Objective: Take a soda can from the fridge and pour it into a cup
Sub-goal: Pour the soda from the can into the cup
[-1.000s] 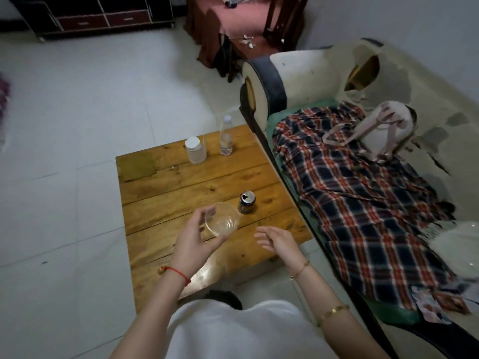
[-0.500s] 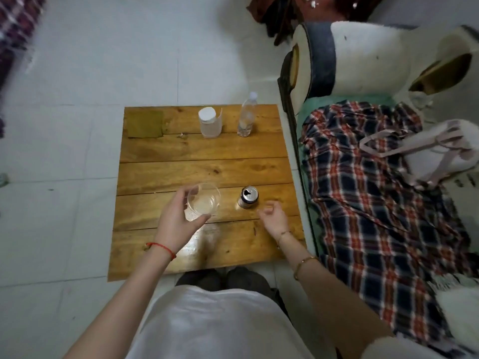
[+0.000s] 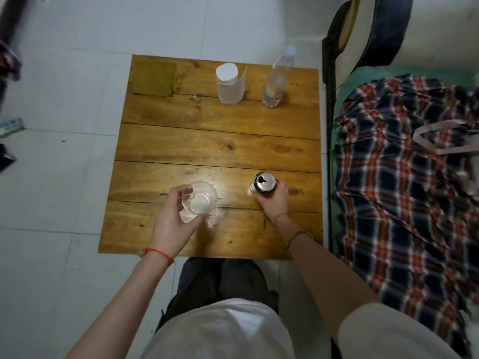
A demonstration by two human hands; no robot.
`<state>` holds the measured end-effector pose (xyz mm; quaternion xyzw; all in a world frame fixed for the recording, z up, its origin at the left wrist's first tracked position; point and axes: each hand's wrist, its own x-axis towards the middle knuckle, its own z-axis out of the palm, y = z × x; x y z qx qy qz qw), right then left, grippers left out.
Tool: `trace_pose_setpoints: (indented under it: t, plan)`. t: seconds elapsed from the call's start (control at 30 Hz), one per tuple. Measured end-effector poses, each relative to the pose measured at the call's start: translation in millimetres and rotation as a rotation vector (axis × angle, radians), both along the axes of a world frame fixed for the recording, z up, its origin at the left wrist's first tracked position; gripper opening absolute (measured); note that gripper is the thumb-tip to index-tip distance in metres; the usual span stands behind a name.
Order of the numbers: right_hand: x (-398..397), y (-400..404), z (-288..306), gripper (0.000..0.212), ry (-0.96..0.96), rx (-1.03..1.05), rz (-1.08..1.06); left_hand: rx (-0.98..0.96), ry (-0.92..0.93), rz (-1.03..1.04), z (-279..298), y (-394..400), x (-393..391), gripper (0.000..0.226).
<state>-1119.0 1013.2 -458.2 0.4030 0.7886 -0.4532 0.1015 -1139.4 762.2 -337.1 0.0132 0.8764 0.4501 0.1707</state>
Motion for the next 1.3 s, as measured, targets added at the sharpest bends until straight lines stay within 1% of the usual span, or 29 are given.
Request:
trace_pose_setpoints:
  t: [0.17,0.3,0.4,0.57,0.7,0.83,1.03,1.17,1.3]
  plan:
    - [-7,2,-15,0.069,0.070,0.041,0.006,0.003,-0.005,0.013,-9,5,-4,0.064]
    - [-4,4,-3,0.065,0.088,0.037,0.004,0.008,-0.002,0.014,-1,9,-8,0.064]
    - [3,8,33,0.062,0.133,-0.015,-0.001,0.008,0.012,-0.008,18,14,-11,0.064]
    - [17,13,120,0.063,0.289,-0.106,-0.016,0.036,0.050,-0.058,63,27,-20,0.064]
    - [22,20,185,0.063,0.409,-0.117,0.003,0.083,0.095,-0.096,101,35,-27,0.064]
    - [26,25,235,0.068,0.508,-0.129,0.009,0.098,0.128,-0.142,128,43,-32,0.062]
    - [22,27,300,0.068,0.598,-0.146,0.090,0.129,0.219,-0.232,165,49,-35,0.068]
    - [23,23,328,0.071,0.618,-0.064,0.192,0.147,0.256,-0.269,183,50,-36,0.067]
    - [23,24,350,0.074,0.570,0.128,0.348,0.154,0.295,-0.301,195,49,-37,0.066]
